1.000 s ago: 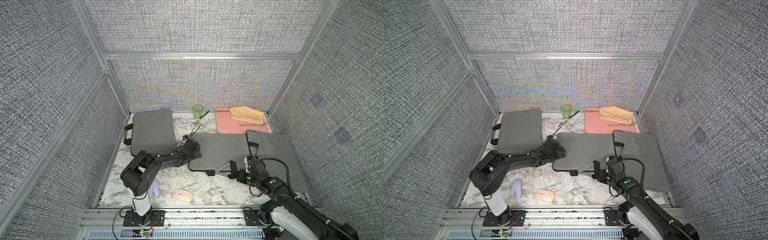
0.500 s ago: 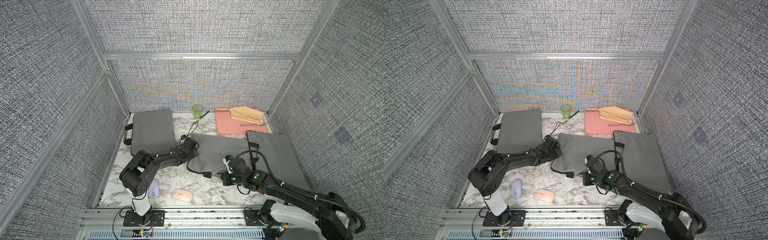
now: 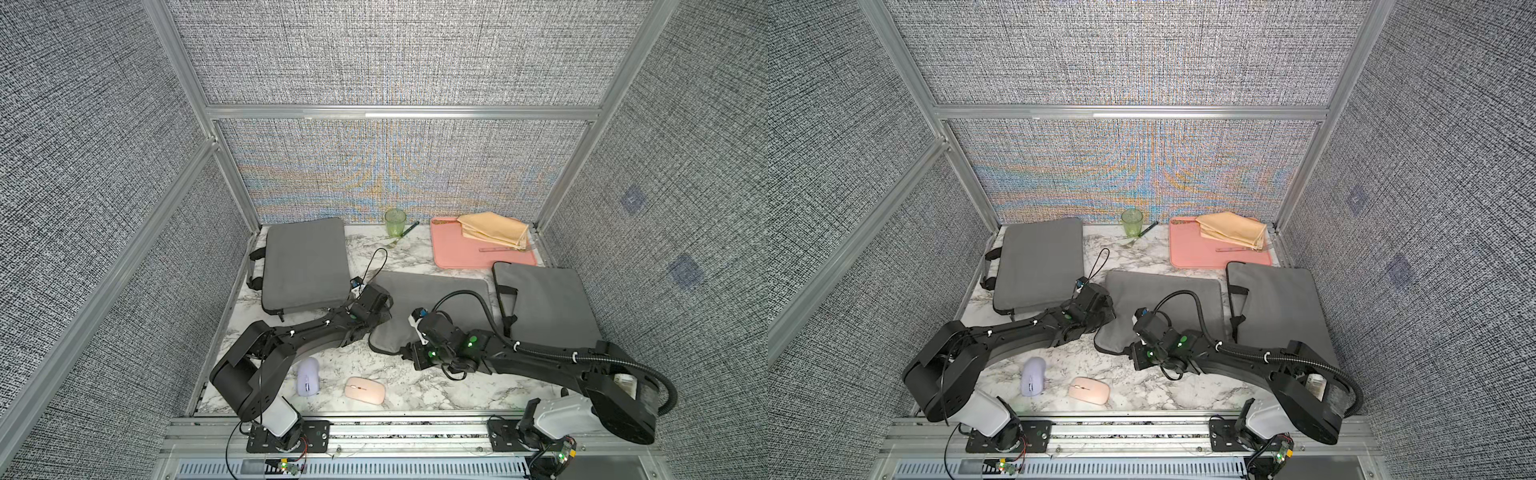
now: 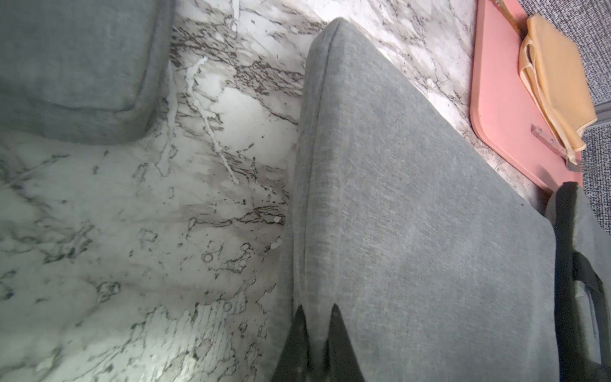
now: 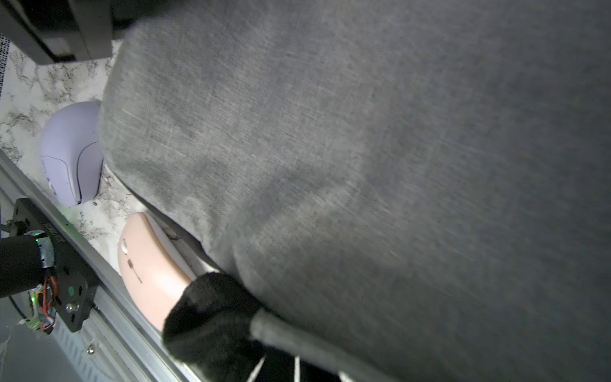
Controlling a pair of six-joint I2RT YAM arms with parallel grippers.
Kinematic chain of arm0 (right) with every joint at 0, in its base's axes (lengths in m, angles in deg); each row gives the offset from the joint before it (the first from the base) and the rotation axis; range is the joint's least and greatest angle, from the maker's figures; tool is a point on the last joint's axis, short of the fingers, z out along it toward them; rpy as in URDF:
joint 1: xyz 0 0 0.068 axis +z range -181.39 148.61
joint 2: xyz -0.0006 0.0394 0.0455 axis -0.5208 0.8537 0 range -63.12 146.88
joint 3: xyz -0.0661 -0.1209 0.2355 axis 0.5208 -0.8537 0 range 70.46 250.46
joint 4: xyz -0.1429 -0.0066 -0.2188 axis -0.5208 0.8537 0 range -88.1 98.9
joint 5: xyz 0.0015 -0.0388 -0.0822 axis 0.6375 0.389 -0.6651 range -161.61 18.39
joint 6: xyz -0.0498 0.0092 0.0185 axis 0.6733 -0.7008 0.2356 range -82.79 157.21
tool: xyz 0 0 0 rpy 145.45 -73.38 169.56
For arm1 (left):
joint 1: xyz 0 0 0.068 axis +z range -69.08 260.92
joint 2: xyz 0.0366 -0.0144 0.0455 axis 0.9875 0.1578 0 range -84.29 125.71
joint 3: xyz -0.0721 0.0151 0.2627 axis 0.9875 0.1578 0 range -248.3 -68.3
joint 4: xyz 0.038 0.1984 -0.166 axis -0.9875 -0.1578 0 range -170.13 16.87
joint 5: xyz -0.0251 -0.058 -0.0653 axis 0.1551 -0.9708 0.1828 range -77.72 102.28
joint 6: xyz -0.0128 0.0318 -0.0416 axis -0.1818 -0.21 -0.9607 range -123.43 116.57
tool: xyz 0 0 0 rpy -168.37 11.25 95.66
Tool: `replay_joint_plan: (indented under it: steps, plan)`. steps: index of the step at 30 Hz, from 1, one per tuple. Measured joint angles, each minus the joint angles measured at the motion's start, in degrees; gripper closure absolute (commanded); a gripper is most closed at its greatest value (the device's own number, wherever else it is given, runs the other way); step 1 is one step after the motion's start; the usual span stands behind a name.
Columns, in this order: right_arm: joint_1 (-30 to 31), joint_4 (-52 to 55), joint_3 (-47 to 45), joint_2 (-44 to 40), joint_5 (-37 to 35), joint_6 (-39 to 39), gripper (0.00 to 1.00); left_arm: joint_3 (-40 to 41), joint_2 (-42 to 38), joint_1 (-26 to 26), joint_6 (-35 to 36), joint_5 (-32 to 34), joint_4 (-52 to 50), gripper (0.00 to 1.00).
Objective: Put the mouse into the laptop bag
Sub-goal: Unzip the zipper on the zippered laptop bag.
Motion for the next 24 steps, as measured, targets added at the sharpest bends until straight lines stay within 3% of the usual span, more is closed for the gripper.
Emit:
replay_joint_plan:
  steps: [7,12,16,19,24]
  plan:
    - [-9.4,1.3,1.8,-0.4,6.3,0.4,1.0,5.2,-7.9,-7.2,-6.4,10.1,-1.2,1.0]
    - [-15.8,5.1,4.1,-0.3,11.0,2.1,1.0,7.3,-8.3,-13.6,-11.8,16.1,0.0,1.0]
    - [-16.8,6.2,2.0,-3.6,11.3,2.6,1.0,7.1,-6.7,-16.2,-14.8,17.5,0.0,0.93]
    - [-16.9,6.0,-0.9,-6.8,10.4,2.6,1.0,6.8,-6.6,-18.3,-16.1,19.0,-0.3,1.0]
    - [-15.8,3.8,-5.0,-11.0,10.2,2.3,1.0,8.2,-11.6,-19.6,-18.0,20.9,-1.6,1.0]
